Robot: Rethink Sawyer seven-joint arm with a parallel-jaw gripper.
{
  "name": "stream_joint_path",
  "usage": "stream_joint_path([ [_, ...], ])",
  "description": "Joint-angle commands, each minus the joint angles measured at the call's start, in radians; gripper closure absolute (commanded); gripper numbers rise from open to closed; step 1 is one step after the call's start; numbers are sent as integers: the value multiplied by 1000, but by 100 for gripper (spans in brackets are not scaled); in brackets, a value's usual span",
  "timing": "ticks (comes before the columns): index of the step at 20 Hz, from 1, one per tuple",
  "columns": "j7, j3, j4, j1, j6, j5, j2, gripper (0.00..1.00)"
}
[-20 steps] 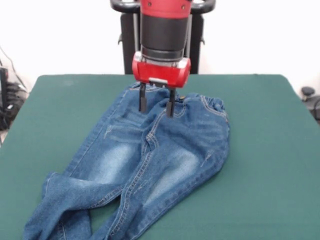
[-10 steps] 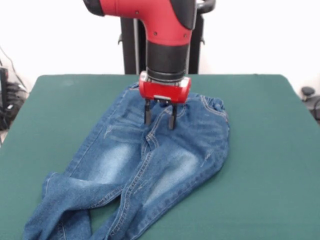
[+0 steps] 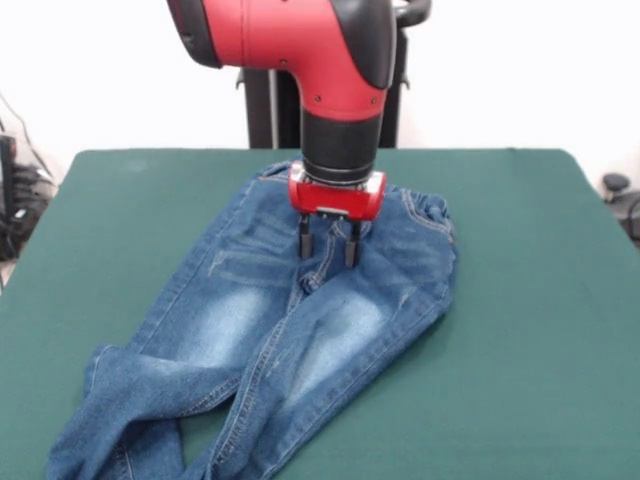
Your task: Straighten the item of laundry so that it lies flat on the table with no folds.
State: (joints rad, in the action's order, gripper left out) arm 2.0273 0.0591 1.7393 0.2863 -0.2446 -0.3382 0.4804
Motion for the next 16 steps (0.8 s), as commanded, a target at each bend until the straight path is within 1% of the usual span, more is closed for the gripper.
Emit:
stream_joint_path([
  [1,82,12,2,-41,11,-20,-88,0],
  [4,88,17,12,-41,17,-13,-97,0],
  [6,84,30,24,-37,-9,-2,-98,0],
  [8,98,66,59,-16,-56,41,-111,0],
  [9,104,129,100,36,-117,98,-131,0],
  [10,107,150,117,51,-132,117,-138,0],
  [12,120,183,151,69,-175,169,-141,0],
  [13,125,184,160,66,-188,184,-136,0],
  [16,134,226,215,96,-289,277,-131,0],
])
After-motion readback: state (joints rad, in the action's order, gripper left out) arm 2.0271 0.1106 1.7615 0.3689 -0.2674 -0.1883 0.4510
